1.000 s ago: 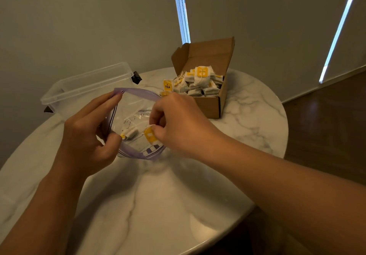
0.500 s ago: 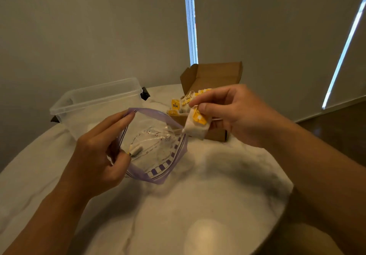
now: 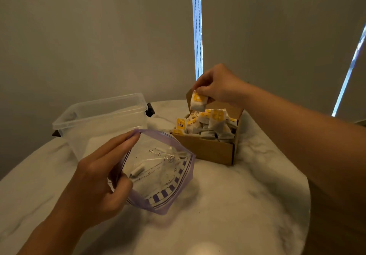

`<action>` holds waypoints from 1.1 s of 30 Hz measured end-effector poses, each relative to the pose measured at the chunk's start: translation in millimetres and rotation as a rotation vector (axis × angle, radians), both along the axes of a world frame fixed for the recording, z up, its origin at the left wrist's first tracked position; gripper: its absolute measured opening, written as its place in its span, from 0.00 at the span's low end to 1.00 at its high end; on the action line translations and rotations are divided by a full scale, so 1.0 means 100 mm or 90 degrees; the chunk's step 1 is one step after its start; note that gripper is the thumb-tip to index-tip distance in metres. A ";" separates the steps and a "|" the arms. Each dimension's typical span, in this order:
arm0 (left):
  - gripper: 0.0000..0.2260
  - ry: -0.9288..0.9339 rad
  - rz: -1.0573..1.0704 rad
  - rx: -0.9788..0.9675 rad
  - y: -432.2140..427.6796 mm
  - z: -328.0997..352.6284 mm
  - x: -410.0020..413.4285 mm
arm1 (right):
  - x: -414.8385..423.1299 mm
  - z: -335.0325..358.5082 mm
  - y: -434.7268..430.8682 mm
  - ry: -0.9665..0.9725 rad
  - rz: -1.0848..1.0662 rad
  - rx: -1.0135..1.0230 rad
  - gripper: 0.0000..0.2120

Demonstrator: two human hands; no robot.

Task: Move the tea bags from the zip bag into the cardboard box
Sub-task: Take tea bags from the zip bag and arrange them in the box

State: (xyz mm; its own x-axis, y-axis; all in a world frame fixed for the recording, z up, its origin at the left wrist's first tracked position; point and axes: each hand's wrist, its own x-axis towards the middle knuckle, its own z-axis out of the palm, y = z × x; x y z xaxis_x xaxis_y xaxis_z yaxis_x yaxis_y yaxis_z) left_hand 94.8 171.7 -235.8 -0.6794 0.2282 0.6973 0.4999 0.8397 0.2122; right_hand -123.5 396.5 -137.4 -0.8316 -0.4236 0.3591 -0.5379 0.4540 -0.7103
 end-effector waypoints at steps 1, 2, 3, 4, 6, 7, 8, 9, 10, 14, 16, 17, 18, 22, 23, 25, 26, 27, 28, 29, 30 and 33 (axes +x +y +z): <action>0.28 0.003 -0.001 0.004 0.00 0.00 0.00 | -0.05 0.00 -0.07 0.000 0.002 0.018 0.05; 0.28 0.006 -0.004 0.009 -0.01 0.00 0.00 | -0.09 0.00 -0.13 -0.004 0.002 0.037 0.05; 0.28 0.009 -0.008 0.012 0.00 0.00 0.00 | -0.14 -0.01 -0.19 -0.013 0.000 0.056 0.05; 0.28 0.013 -0.010 0.013 0.00 -0.01 0.00 | -0.19 -0.02 -0.24 -0.030 -0.001 0.076 0.04; 0.28 0.017 -0.012 0.013 0.01 -0.01 -0.01 | -0.26 -0.05 -0.32 -0.065 -0.007 0.123 0.04; 0.28 0.015 -0.014 0.015 0.00 -0.01 -0.01 | -0.29 -0.07 -0.36 -0.068 -0.014 0.150 0.04; 0.28 0.013 -0.015 0.015 0.00 -0.01 -0.01 | -0.31 -0.08 -0.38 -0.055 -0.022 0.181 0.04; 0.28 0.010 -0.015 0.013 0.00 -0.02 -0.01 | -0.34 -0.09 -0.39 -0.030 -0.032 0.216 0.05; 0.28 0.008 -0.013 0.009 0.00 -0.01 -0.01 | -0.36 -0.10 -0.40 -0.003 -0.043 0.246 0.05; 0.28 0.004 -0.009 0.000 0.00 -0.01 -0.02 | -0.45 -0.15 -0.38 0.025 -0.072 0.310 0.08; 0.27 0.009 -0.010 -0.001 -0.01 -0.01 -0.02 | -0.48 -0.17 -0.36 0.027 -0.075 0.315 0.09; 0.27 0.014 -0.012 0.001 -0.01 -0.01 -0.02 | -0.49 -0.18 -0.36 0.028 -0.074 0.310 0.09; 0.27 0.019 -0.015 0.002 0.00 -0.01 -0.02 | -0.50 -0.18 -0.34 0.032 -0.075 0.303 0.08; 0.27 0.024 -0.015 0.005 0.01 -0.01 -0.02 | -0.50 -0.16 -0.27 0.069 -0.107 0.267 0.05; 0.27 0.023 -0.014 0.004 0.01 -0.01 -0.02 | -0.48 -0.13 -0.25 0.092 -0.118 0.250 0.05; 0.27 0.016 -0.010 -0.001 0.02 0.00 -0.01 | -0.31 -0.06 -0.18 0.146 -0.135 0.192 0.06; 0.28 0.009 -0.006 -0.007 0.02 0.00 -0.01 | -0.15 -0.02 -0.13 0.161 -0.135 0.148 0.05; 0.28 0.001 0.000 -0.016 0.02 0.01 -0.01 | 0.06 -0.01 -0.07 0.153 -0.125 0.099 0.04; 0.29 -0.005 0.007 -0.026 0.02 0.01 -0.01 | 0.28 -0.01 0.00 0.124 -0.102 0.045 0.03; 0.29 -0.008 0.018 -0.034 0.01 0.02 0.00 | 0.53 -0.04 0.08 0.084 -0.067 -0.006 0.03; 0.30 -0.011 0.028 -0.039 0.01 0.02 0.00 | 0.77 -0.09 0.15 0.037 -0.021 -0.048 0.03; 0.30 -0.023 0.045 -0.045 0.01 0.02 0.02 | 1.39 -0.33 0.26 -0.110 0.126 -0.113 0.04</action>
State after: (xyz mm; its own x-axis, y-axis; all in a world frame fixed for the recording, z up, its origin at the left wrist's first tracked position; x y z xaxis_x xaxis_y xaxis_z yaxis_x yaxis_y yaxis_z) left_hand 96.3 173.2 -233.8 -0.7203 0.2266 0.6556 0.4318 0.8861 0.1682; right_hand 15.4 423.0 -170.0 -0.7941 -0.5270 0.3029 -0.4681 0.2124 -0.8578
